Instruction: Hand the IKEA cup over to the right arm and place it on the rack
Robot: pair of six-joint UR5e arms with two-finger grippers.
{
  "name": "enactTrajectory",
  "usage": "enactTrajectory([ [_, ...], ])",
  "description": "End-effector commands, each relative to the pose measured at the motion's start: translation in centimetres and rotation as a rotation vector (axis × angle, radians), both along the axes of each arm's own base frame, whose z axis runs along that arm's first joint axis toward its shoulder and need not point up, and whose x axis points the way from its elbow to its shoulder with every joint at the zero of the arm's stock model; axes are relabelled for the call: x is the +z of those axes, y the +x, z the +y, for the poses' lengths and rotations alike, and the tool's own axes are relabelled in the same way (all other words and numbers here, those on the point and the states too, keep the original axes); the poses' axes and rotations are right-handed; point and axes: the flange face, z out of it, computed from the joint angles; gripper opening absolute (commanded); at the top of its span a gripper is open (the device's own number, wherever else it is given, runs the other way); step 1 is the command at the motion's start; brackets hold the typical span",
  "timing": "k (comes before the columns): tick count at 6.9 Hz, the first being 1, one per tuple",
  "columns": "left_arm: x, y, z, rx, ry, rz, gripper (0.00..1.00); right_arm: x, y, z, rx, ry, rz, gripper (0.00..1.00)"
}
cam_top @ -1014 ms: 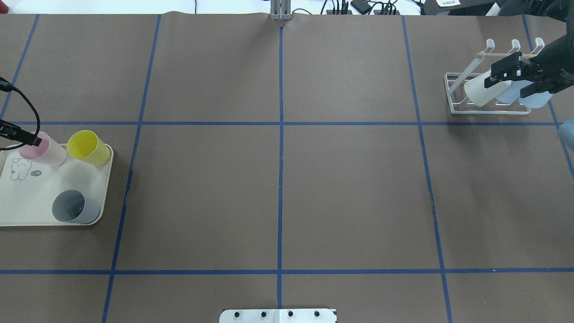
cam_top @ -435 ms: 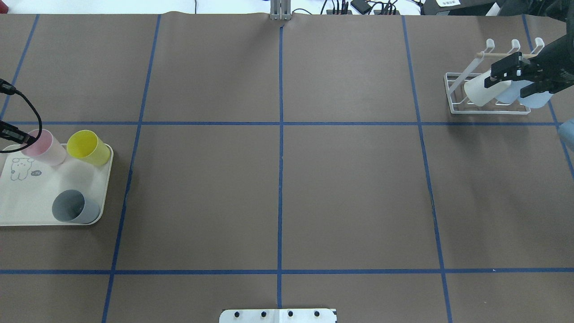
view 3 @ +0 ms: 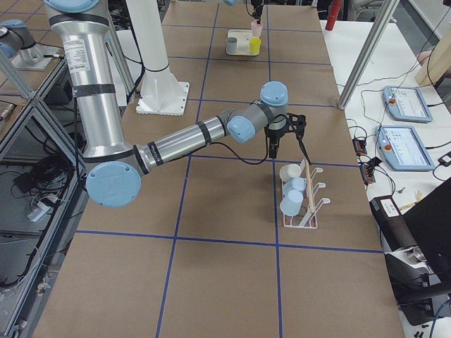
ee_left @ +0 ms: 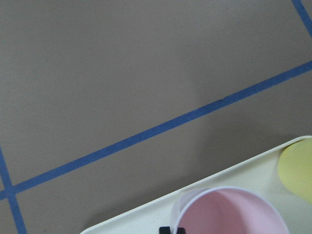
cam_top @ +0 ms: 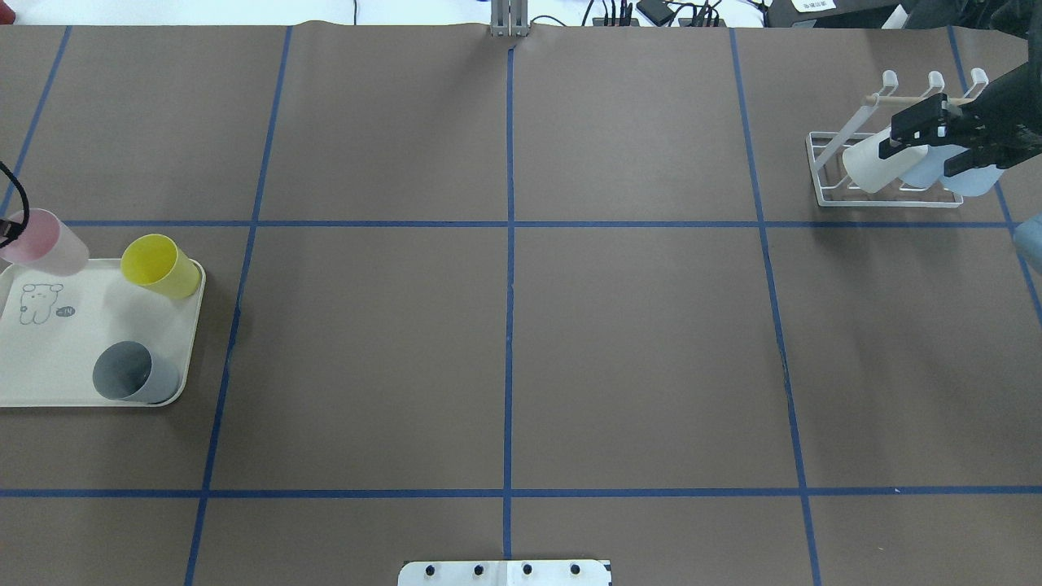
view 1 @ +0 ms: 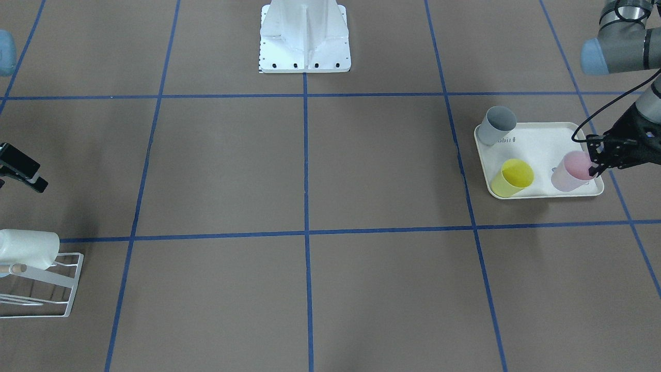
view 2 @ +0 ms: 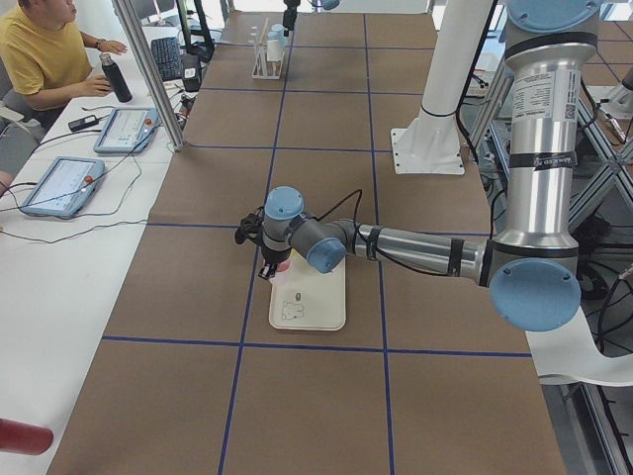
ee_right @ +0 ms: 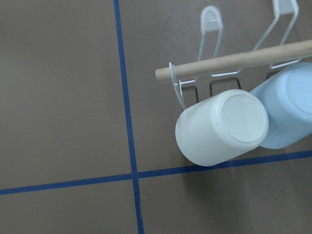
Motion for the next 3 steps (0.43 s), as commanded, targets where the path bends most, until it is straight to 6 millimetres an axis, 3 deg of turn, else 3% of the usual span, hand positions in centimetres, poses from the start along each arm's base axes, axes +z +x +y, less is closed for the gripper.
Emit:
enactTrajectory([
  [1,-2.5,-5.0,0.6,-0.093,0.043,0.013,0.0,-0.6,-0.2,0.2,0.004,0.003,-0.005,0.99],
  [2,-5.3,-4.9,0.5,-0.137,0.025,0.048,0.0,-1.9,-1.9,0.5,0.01,-0.013,-0.017,0.99],
  [3,-9.8,-4.4,0.1,-0.261,-0.052,0.155,0.0,-3.9,-4.2,1.7,0.009,0.007,-0.018,0.99],
])
